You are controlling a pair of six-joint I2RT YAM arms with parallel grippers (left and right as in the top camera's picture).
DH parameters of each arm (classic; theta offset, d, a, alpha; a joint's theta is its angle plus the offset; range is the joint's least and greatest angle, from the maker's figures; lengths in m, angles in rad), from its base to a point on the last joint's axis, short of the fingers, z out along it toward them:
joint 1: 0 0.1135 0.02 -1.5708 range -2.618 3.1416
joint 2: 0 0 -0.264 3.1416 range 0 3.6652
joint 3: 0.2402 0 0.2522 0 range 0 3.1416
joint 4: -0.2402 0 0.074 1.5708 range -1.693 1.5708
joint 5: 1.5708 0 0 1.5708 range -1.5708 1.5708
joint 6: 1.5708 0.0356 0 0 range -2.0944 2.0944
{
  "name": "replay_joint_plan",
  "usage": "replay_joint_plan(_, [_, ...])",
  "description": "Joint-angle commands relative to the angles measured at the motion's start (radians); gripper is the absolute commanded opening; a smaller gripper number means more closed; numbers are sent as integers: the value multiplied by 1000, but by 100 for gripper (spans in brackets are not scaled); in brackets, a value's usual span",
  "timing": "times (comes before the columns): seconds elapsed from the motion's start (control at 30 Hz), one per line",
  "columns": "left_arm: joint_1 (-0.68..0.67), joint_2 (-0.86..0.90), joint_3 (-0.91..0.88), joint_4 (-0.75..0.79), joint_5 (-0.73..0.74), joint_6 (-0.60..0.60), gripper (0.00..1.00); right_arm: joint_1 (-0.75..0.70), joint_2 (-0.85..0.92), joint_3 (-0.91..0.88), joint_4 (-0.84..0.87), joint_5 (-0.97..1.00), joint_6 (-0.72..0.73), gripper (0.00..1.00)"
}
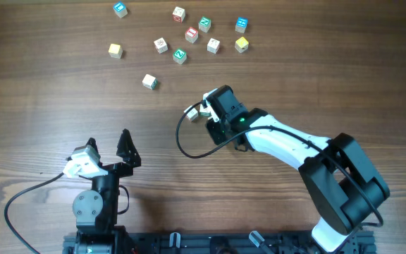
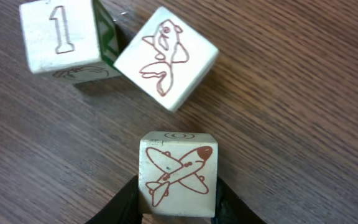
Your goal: Form a circle
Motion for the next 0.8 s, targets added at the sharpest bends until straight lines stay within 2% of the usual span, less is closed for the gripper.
replay_joint_plan(0.0, [-5,-4,-3,-2,4,12,100,-2,20,-6,-2,37,11,34])
replay_joint_plan(0.77, [-5,-4,-3,-2,4,12,100,-2,20,-6,-7,-6,12,35])
